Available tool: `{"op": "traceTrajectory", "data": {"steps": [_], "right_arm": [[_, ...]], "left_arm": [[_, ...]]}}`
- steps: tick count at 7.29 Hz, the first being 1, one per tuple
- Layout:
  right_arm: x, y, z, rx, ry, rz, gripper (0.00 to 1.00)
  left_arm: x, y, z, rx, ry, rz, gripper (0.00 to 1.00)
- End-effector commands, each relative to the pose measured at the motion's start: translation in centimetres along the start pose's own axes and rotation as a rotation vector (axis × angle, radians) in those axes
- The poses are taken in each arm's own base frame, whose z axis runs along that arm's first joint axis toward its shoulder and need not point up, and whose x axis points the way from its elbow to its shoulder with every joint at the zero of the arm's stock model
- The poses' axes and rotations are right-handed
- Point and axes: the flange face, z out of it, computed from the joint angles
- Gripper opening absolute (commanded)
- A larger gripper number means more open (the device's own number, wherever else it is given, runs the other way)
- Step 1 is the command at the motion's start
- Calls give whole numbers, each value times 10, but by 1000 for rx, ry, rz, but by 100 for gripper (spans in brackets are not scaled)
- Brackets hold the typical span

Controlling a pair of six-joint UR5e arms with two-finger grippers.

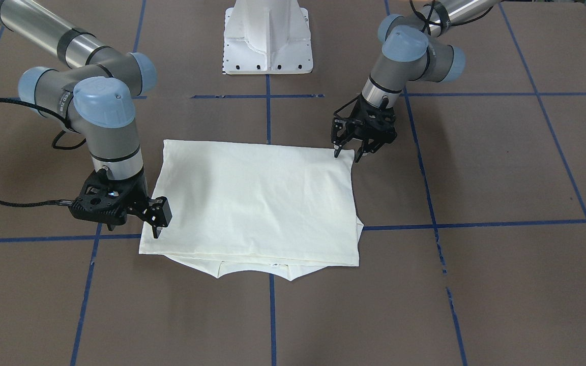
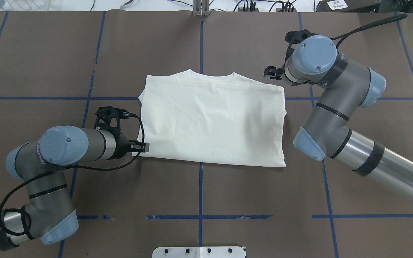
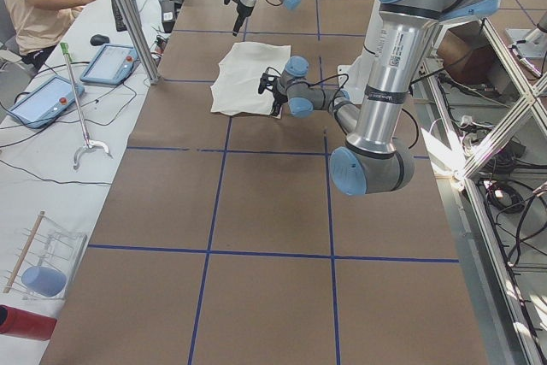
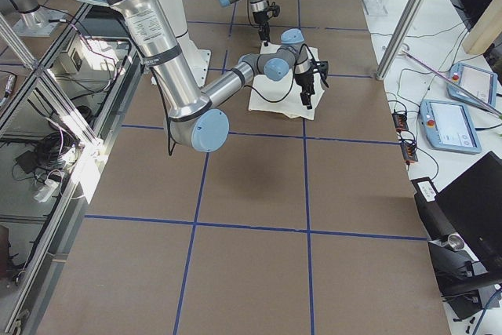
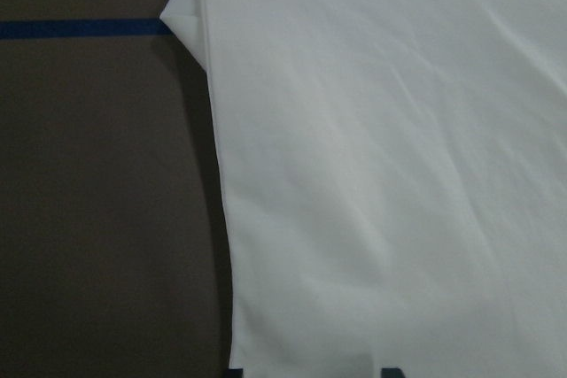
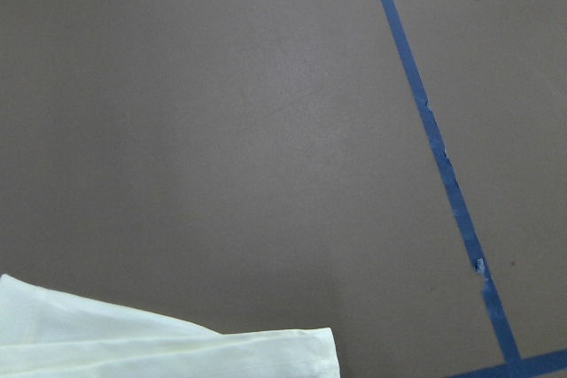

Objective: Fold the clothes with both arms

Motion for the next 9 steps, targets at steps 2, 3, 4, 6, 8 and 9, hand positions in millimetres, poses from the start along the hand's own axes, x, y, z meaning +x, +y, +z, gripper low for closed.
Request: {"op": "traceTrajectory", "data": {"steps": [2,3,4,6,8,9], "right_arm": [[2,0,2,0,5,4,100],[2,1,2,-2,5,6,100],[2,0,2,0,5,7,100],[3,1,3,-1,7,6,100],[3,1,3,-1,7,1,100],[4,1,3,-1,8,3,100]], "left_arm": [[-3,4,5,-8,-12,-2,52],[-2,5,5,-12,-11,-1,24],[1,13,9,-23,-11,6,0],[5,9,0,-12,5,20,0],[-22,-29,-11,35,-45,122,0],[-56,-67,-16,74,-110,190,0]]}}
